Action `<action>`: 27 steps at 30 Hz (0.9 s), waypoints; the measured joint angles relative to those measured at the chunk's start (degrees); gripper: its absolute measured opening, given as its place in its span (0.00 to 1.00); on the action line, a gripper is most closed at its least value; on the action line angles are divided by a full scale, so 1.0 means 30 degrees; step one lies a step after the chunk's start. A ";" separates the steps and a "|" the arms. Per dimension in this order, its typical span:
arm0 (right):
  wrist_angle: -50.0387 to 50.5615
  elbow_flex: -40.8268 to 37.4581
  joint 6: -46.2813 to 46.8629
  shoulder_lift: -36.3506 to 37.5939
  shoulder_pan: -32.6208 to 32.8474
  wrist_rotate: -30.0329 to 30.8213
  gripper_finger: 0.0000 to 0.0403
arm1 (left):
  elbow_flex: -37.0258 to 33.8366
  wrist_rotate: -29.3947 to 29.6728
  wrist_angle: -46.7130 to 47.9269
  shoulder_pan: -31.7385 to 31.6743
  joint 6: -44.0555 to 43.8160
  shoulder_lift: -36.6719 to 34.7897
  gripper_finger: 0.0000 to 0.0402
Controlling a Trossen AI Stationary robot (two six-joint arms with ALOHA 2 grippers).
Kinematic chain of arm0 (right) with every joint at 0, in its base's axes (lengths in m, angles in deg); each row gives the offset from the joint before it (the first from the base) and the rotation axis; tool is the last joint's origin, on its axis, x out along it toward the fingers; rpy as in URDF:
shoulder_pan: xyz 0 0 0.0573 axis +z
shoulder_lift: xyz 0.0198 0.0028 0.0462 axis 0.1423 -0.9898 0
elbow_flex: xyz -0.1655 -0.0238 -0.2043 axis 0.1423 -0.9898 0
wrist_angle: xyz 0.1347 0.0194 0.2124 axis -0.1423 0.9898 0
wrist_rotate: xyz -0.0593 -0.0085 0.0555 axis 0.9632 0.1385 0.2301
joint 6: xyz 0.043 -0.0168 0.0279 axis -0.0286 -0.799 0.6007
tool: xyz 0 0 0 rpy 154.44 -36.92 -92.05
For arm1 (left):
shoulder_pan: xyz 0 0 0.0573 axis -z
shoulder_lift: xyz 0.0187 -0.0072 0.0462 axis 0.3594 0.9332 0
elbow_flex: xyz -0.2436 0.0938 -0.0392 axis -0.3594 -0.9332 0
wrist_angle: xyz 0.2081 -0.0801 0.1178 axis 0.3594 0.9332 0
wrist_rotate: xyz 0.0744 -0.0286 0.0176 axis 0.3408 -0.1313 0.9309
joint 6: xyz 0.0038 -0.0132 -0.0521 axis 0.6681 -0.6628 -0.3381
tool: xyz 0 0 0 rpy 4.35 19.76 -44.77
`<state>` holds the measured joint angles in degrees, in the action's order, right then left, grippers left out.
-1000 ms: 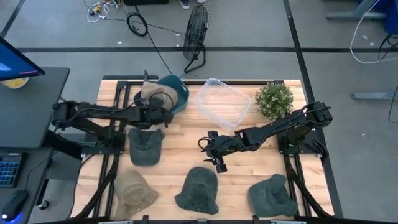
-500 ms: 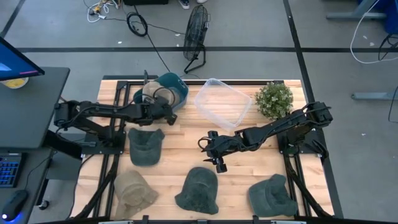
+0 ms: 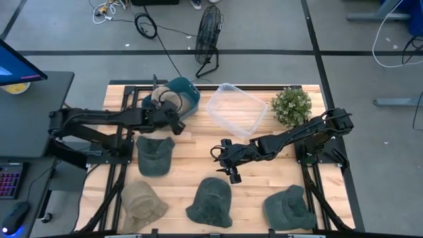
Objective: Pick & Place hat
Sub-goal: Put the brown cap into the blue bin
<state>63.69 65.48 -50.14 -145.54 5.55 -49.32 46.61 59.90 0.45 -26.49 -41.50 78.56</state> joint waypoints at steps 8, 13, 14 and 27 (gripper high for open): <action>0.0031 0.0000 0.0000 0.0000 0.0000 -0.0007 0.48 | 0.2157 -0.5148 0.1997 0.3986 0.2172 -0.0206 0.32; 0.0102 0.0000 0.0000 0.0000 0.0000 -0.0007 0.48 | 0.2166 -0.6005 0.2539 0.7809 0.0162 0.0210 0.33; 0.0102 0.0000 0.0002 0.0000 0.0000 -0.0007 0.48 | 0.2207 -0.6000 0.2473 0.8612 -0.0150 0.0324 0.33; 0.0183 0.0000 0.0000 0.0000 0.0000 -0.0007 0.48 | 0.2144 -0.6858 0.5884 1.7026 -1.1344 0.1592 0.41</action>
<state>64.24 65.48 -50.14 -145.54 5.55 -49.34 53.05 39.32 18.10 24.59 -75.53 83.33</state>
